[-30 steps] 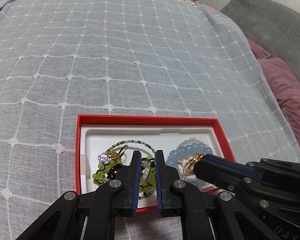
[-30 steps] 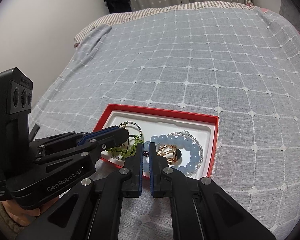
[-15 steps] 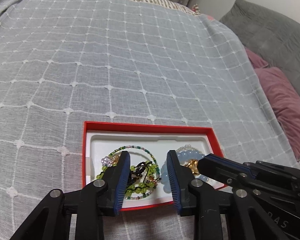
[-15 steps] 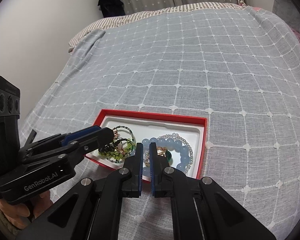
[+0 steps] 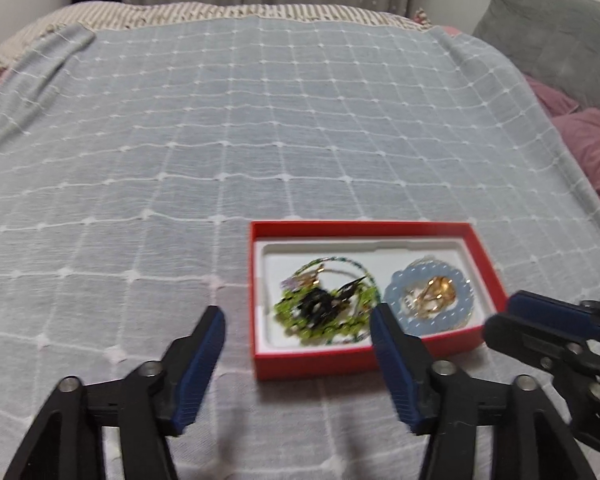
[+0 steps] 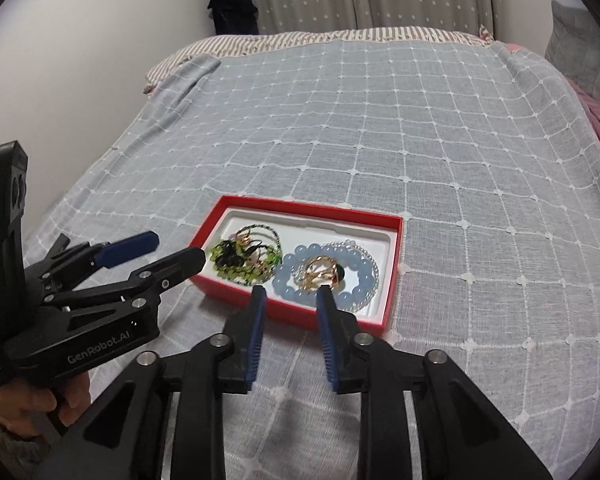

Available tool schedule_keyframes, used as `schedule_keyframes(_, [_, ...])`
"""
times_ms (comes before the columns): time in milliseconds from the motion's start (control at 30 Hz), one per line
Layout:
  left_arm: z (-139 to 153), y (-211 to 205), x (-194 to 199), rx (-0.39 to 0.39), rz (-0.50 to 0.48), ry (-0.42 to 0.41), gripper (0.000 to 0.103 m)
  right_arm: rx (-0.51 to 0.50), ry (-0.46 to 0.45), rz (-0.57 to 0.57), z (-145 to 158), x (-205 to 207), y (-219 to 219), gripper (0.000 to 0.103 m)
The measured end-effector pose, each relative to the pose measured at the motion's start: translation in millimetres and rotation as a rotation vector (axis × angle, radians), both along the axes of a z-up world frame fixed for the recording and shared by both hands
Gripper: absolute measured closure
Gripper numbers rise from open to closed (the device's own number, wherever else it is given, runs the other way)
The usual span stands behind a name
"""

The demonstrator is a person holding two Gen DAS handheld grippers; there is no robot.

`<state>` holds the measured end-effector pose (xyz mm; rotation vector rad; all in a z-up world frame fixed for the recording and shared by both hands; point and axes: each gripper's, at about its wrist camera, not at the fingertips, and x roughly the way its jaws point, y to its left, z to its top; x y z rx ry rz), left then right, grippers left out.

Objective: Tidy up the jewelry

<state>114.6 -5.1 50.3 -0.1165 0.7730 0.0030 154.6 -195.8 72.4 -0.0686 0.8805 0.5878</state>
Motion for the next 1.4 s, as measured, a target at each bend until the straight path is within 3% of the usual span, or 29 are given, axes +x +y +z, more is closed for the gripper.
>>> schedule_keyframes(333, [3,4,-34,0.034,0.059,-0.003,0.029,-0.031,-0.01,-0.036,2,-23,-6,0.073])
schedule_keyframes(500, [10,0,-60,0.06,0.065,-0.038,0.018,-0.033,-0.071,-0.047,13,-51,-11,0.046])
schedule_keyframes(633, [10,2,-79,0.072,0.091,-0.042,0.014,-0.03,-0.102,-0.058,20,-71,-17,0.043])
schedule_keyframes(900, [16,9,-108,0.084,0.132,-0.093,0.004,-0.021,-0.135,-0.077,25,-98,-28,0.018])
schedule_keyframes(1133, [13,13,-107,0.113,0.169,-0.085,0.001,-0.133,-0.162,-0.106,16,-102,-16,0.012])
schedule_keyframes(1267, [8,9,-103,0.129,0.156,-0.065,0.001,-0.12,-0.156,-0.115,15,-102,-17,0.0])
schedule_keyframes(1400, [6,9,-103,0.132,0.16,-0.062,0.001,-0.124,-0.182,-0.121,16,-104,-16,0.0])
